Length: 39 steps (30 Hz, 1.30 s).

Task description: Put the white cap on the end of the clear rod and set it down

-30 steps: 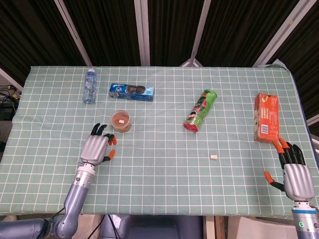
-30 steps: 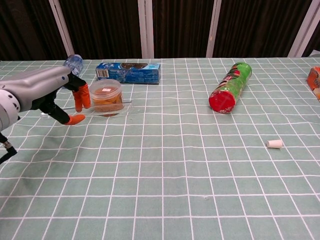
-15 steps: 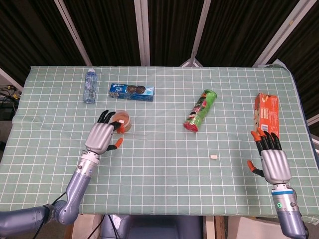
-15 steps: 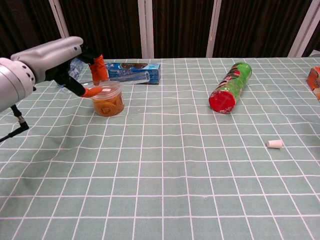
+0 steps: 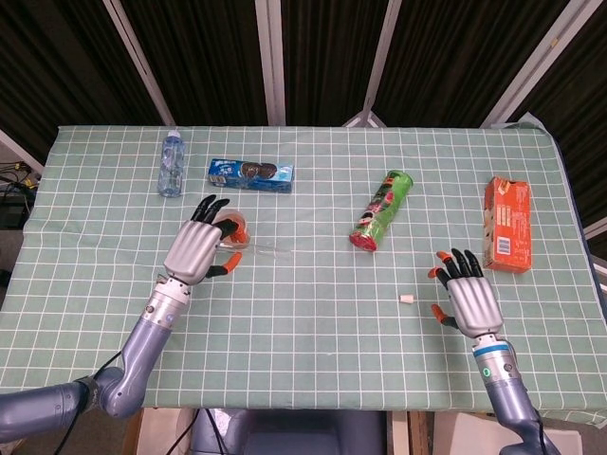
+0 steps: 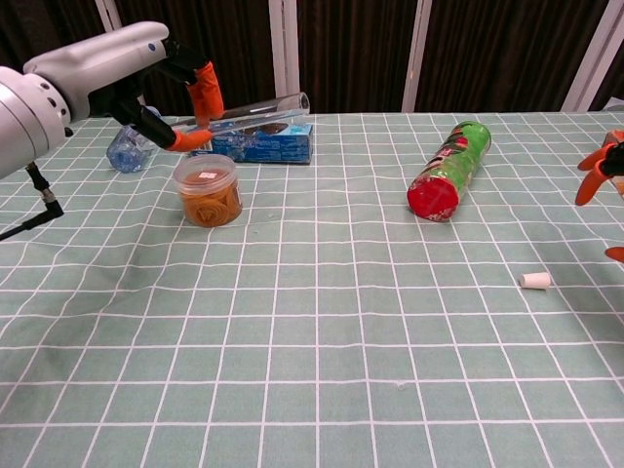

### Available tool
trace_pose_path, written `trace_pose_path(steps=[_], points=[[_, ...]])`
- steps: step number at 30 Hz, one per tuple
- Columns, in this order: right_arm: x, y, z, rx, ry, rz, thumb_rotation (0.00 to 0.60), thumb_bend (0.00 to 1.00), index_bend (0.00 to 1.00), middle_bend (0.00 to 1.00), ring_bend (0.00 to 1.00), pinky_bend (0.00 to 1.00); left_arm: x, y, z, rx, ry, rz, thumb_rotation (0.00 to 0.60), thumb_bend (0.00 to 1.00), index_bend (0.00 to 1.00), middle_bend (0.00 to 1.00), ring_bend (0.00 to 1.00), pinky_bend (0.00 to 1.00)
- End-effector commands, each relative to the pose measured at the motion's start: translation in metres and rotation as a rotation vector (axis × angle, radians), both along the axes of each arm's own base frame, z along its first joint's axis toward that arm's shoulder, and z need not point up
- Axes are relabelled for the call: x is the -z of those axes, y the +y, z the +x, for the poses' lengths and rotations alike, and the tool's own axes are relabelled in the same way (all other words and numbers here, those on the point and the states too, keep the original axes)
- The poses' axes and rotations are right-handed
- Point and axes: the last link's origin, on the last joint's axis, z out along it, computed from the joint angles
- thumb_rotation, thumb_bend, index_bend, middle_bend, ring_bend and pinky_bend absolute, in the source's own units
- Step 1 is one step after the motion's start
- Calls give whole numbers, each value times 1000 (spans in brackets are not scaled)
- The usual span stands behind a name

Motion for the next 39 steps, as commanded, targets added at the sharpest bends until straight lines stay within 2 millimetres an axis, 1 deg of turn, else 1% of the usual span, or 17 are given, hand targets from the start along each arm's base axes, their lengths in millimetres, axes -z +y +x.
trace_pose_path(steps=[1,7,14,21,27,39], points=[[12,-5,0,13,14,17,600,322,381,170,26,0,0,0,0,3,0,-1,600,637,587,498,109,0],[30,-12,-3,42,27,37,600,321,382,174,30,0,-1,1,0,2,3,4,600,637,587,498,109,0],[44,-17,-8,66,33,48,600,321,438,192,34,0,-3,3,-6,-8,12,8,600,636,587,498,109,0],[53,-19,-10,78,32,60,600,322,454,198,35,0,-2,4,-10,-15,19,9,600,636,587,498,109,0],[61,-20,-6,74,24,69,600,322,468,201,35,0,-1,6,-12,-18,23,12,600,636,588,498,109,0],[66,-25,-4,80,27,62,600,321,488,207,36,0,-1,10,-15,-21,23,14,600,636,587,498,109,0]])
